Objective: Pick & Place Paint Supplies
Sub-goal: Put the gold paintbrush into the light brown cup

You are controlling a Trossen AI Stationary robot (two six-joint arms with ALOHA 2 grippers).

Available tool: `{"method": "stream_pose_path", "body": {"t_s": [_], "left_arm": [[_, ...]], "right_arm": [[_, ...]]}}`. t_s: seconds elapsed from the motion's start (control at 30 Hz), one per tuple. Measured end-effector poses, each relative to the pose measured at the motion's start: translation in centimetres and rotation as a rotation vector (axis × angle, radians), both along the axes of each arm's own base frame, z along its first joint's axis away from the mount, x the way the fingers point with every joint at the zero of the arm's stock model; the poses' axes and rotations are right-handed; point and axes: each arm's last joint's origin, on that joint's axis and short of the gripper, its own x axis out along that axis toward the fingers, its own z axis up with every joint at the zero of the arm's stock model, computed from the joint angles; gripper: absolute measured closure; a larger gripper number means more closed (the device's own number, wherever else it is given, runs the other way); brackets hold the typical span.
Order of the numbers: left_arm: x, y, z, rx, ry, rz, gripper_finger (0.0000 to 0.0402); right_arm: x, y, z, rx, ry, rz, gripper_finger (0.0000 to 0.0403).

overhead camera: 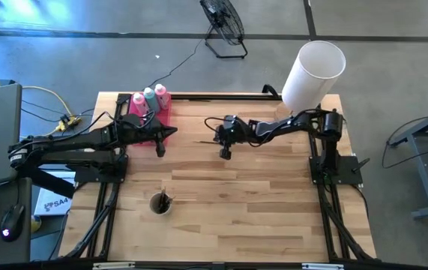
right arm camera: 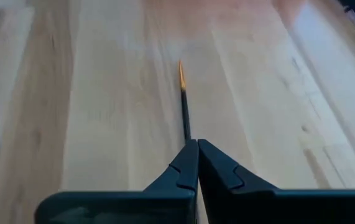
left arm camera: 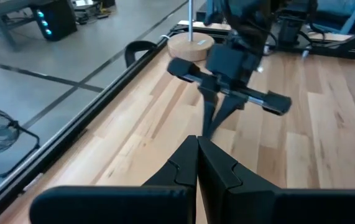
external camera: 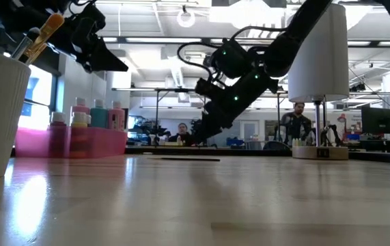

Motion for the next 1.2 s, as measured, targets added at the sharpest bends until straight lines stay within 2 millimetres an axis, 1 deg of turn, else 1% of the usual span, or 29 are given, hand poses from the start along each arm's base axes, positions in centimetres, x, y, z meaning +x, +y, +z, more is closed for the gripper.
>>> {"method": "stream_pose_path", "body": {"t_s": [0.13, 0.37, 0.5, 0.57, 0.67, 0.77, 0.93, 1.13, 1.2], "left_arm": [[0.0, -0.1, 0.0, -0.01, -0.004, -0.031, 0.0399], [0.0, -0.1, 0.0, -0.043, -0.018, -0.033, 0.0399], [0.1, -0.3, 0.0, -0.073, -0.026, -0.087, 0.0399], [0.1, -0.4, 0.0, -0.08, -0.028, -0.113, 0.0399], [0.1, -0.4, 0.0, -0.082, -0.028, -0.121, 0.0399], [0.1, -0.4, 0.0, -0.081, -0.028, -0.121, 0.0399], [0.1, -0.4, 0.0, -0.081, -0.028, -0.12, 0.0399], [0.1, -0.4, 0.0, -0.082, -0.028, -0.122, 0.0399], [0.1, -0.4, 0.0, -0.079, -0.027, -0.123, 0.0399]], "right_arm": [[0.1, 0.1, 0.3, 0.045, -0.028, -0.018, 0.0385], [0.0, 0.4, 0.0, 0.042, 0.01, -0.029, 0.0311], [-0.1, 0.5, -0.1, 0.054, 0.02, -0.017, 0.0297], [0.0, 0.6, -0.1, 0.059, 0.017, -0.007, 0.0298], [0.0, 0.9, 0.6, 0.088, -0.01, 0.04, 0.0306], [-0.1, 1.3, 1.8, 0.103, -0.039, 0.073, 0.0318], [-0.6, 2.1, 4.3, 0.093, -0.077, 0.095, 0.0343], [-2.2, 2.8, 6.9, 0.102, -0.049, 0.104, 0.0394], [-2.6, 2.7, 7.6, 0.091, -0.058, 0.092, 0.0399]]}}
